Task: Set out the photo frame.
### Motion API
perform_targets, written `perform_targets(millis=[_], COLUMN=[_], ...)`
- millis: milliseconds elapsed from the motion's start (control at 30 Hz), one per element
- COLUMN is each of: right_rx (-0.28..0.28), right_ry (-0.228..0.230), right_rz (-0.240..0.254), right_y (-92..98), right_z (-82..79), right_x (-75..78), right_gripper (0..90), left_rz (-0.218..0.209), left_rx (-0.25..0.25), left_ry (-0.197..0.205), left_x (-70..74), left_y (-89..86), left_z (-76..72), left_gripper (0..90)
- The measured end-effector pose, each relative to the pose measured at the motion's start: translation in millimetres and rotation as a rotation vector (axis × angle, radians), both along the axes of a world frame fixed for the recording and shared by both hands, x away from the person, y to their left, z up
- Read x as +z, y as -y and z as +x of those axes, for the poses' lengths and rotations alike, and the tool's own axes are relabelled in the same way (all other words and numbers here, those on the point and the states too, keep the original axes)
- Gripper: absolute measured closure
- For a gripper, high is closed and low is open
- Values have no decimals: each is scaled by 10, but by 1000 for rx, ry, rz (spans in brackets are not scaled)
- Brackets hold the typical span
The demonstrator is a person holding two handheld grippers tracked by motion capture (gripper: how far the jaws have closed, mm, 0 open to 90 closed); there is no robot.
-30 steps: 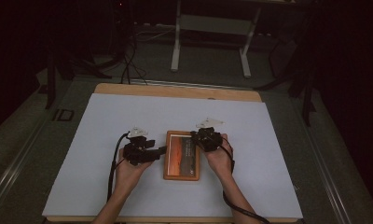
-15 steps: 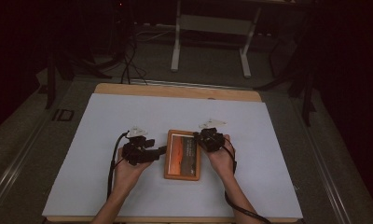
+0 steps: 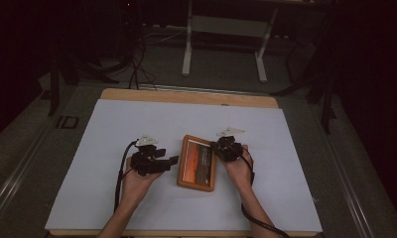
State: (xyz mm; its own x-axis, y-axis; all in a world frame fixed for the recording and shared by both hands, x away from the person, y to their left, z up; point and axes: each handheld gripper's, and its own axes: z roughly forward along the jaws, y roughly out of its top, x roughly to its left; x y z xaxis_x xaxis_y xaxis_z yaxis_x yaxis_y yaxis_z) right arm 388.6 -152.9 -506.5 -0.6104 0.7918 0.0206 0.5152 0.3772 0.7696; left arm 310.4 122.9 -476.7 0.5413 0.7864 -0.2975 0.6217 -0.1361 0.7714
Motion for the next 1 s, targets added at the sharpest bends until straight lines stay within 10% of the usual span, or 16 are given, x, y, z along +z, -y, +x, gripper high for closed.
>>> perform_targets(millis=[1000], right_rx=[-31], right_ry=[-32], right_rz=[-4], right_y=[63], right_z=[38], right_x=[-119], right_gripper=[899], left_rz=[-31], left_rx=[-90], left_ry=[-51], left_x=[-22], left_y=[284], left_z=[-118], left_gripper=[322])
